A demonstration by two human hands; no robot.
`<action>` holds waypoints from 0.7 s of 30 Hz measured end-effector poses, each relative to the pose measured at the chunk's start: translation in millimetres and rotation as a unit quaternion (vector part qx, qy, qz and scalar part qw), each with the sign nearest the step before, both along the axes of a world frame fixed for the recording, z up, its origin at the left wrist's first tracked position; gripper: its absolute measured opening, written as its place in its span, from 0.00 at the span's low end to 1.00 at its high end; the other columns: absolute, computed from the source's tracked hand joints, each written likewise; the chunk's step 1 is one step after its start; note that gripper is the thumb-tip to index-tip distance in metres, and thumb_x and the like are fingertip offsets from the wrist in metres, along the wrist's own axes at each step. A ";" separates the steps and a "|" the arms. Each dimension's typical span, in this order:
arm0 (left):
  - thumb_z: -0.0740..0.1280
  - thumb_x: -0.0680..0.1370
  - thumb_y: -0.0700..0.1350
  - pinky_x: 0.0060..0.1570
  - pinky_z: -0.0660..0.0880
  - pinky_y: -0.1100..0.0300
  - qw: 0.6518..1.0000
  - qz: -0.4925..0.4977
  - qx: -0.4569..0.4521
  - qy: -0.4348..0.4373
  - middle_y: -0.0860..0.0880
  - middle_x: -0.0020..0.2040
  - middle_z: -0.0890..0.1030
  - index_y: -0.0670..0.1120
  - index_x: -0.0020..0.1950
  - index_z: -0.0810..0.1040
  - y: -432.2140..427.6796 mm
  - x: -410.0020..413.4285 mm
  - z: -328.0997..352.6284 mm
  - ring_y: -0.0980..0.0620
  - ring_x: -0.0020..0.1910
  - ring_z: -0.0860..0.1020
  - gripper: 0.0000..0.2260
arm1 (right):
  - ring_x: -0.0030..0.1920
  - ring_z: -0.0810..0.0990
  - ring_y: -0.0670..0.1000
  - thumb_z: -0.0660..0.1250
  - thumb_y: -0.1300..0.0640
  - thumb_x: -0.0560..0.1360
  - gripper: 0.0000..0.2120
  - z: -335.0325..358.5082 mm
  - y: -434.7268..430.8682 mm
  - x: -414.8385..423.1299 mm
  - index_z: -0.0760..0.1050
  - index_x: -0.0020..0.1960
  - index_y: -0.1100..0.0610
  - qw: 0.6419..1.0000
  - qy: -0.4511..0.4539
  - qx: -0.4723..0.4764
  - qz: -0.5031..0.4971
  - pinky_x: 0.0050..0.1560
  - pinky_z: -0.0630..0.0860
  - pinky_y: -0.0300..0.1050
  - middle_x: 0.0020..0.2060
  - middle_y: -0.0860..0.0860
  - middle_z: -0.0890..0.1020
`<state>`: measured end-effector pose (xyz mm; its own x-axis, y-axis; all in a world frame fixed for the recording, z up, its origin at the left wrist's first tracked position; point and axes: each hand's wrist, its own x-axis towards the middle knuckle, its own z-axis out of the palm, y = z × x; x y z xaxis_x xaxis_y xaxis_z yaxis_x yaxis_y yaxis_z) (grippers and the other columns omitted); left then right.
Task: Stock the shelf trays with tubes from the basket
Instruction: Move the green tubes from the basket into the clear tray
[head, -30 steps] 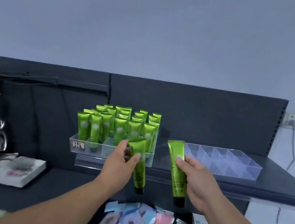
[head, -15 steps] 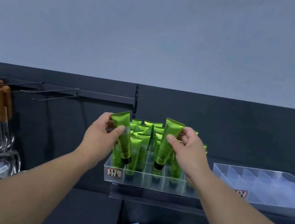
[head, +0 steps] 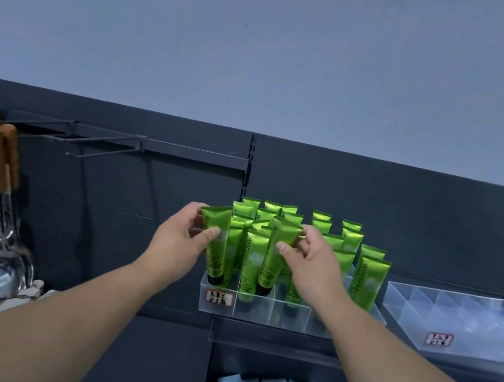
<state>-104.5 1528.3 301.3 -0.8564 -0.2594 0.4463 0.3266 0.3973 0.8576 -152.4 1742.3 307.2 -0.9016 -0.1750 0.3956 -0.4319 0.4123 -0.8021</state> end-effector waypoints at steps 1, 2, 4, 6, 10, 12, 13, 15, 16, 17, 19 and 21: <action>0.67 0.78 0.43 0.56 0.77 0.52 1.000 -0.002 -0.002 -0.006 0.57 0.48 0.83 0.57 0.52 0.76 -0.7 -1.3 -2.9 0.58 0.51 0.80 0.08 | 0.51 0.73 0.40 0.67 0.57 0.77 0.20 -3.1 -0.4 -1.1 0.69 0.67 0.55 1.000 -0.003 0.008 0.004 0.41 0.69 0.27 0.64 0.51 0.76; 0.66 0.78 0.42 0.56 0.77 0.53 1.000 -0.005 0.000 -0.011 0.56 0.48 0.83 0.56 0.52 0.76 -1.3 -2.9 -5.3 0.58 0.51 0.80 0.08 | 0.51 0.73 0.40 0.67 0.57 0.77 0.19 -6.9 -0.6 -3.7 0.69 0.67 0.55 1.000 -0.010 0.017 0.007 0.42 0.70 0.27 0.64 0.51 0.77; 0.66 0.78 0.42 0.56 0.77 0.54 1.000 -0.015 -0.002 -0.023 0.56 0.48 0.83 0.55 0.53 0.76 -2.8 -7.4 -9.6 0.58 0.51 0.81 0.08 | 0.49 0.77 0.42 0.67 0.56 0.77 0.18 -13.2 -1.1 -7.5 0.70 0.66 0.55 0.999 -0.029 0.039 0.004 0.40 0.75 0.31 0.64 0.51 0.77; 0.66 0.78 0.42 0.56 0.77 0.55 0.999 -0.026 -0.013 -0.039 0.55 0.48 0.84 0.55 0.53 0.77 -3.5 -12.0 -12.4 0.58 0.51 0.81 0.08 | 0.42 0.82 0.48 0.66 0.55 0.78 0.12 -18.0 -1.3 -10.9 0.72 0.61 0.53 0.997 -0.039 0.059 0.002 0.37 0.79 0.38 0.58 0.49 0.80; 0.66 0.79 0.44 0.55 0.76 0.58 0.996 -0.034 -0.036 -0.069 0.55 0.48 0.84 0.54 0.53 0.77 -5.7 -19.4 -19.4 0.57 0.50 0.81 0.06 | 0.35 0.77 0.45 0.64 0.56 0.79 0.12 -22.3 -3.9 -15.4 0.71 0.63 0.51 0.997 -0.039 0.071 -0.002 0.33 0.74 0.36 0.48 0.48 0.78; 0.66 0.79 0.44 0.54 0.76 0.58 0.995 -0.036 -0.044 -0.085 0.54 0.47 0.84 0.53 0.53 0.77 -6.2 -20.3 -25.0 0.57 0.49 0.81 0.05 | 0.36 0.78 0.47 0.64 0.55 0.79 0.13 -22.1 -5.9 -16.1 0.70 0.64 0.51 0.997 -0.039 0.073 -0.001 0.35 0.75 0.37 0.51 0.50 0.80; 0.65 0.79 0.44 0.54 0.76 0.58 0.994 -0.038 -0.042 -0.090 0.54 0.47 0.84 0.53 0.53 0.77 -6.0 -20.2 -27.7 0.58 0.49 0.81 0.05 | 0.39 0.78 0.47 0.64 0.55 0.79 0.13 -22.2 -6.8 -16.4 0.70 0.64 0.51 0.996 -0.040 0.074 0.001 0.36 0.75 0.37 0.54 0.51 0.80; 0.65 0.79 0.43 0.53 0.76 0.60 0.994 -0.040 -0.032 -0.095 0.54 0.47 0.84 0.53 0.53 0.77 -6.2 -20.1 -31.8 0.58 0.49 0.81 0.05 | 0.43 0.80 0.46 0.64 0.55 0.79 0.13 -22.7 -7.8 -16.8 0.70 0.64 0.49 0.996 -0.043 0.074 0.003 0.37 0.75 0.35 0.60 0.53 0.80; 0.65 0.79 0.44 0.51 0.75 0.61 0.994 -0.035 -0.031 -0.095 0.54 0.47 0.84 0.53 0.53 0.77 -6.5 -20.3 -32.7 0.58 0.49 0.81 0.05 | 0.42 0.80 0.45 0.63 0.55 0.80 0.13 -22.7 -8.4 -16.4 0.70 0.64 0.48 0.996 -0.041 0.073 0.002 0.36 0.75 0.34 0.60 0.53 0.79; 0.65 0.79 0.45 0.51 0.75 0.62 0.994 -0.025 -0.035 -0.097 0.54 0.48 0.84 0.53 0.52 0.77 -7.4 -21.2 -33.8 0.57 0.50 0.81 0.04 | 0.40 0.80 0.44 0.63 0.55 0.80 0.13 -22.7 -8.9 -15.5 0.70 0.63 0.48 0.997 -0.038 0.074 0.002 0.35 0.76 0.34 0.60 0.52 0.79; 0.65 0.79 0.47 0.51 0.75 0.60 0.994 -0.006 -0.046 -0.100 0.53 0.48 0.83 0.52 0.53 0.77 -8.9 -22.6 -35.8 0.55 0.50 0.80 0.04 | 0.39 0.80 0.46 0.63 0.55 0.80 0.12 -22.9 -9.1 -14.2 0.70 0.63 0.49 0.997 -0.034 0.073 -0.002 0.34 0.76 0.34 0.55 0.49 0.80; 0.66 0.79 0.47 0.50 0.75 0.61 0.993 0.000 -0.049 -0.104 0.53 0.49 0.82 0.52 0.54 0.76 -8.6 -22.7 -37.1 0.54 0.50 0.79 0.05 | 0.42 0.81 0.46 0.64 0.55 0.79 0.11 -22.7 -8.8 -12.1 0.71 0.61 0.49 0.997 -0.031 0.070 -0.005 0.32 0.73 0.30 0.47 0.41 0.78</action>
<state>-127.1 1519.7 264.2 -0.9329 -0.2233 0.2826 0.1460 0.4828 0.8635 -164.5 1733.4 284.5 -0.9256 -0.2161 0.3107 -0.3784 0.5262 -0.7615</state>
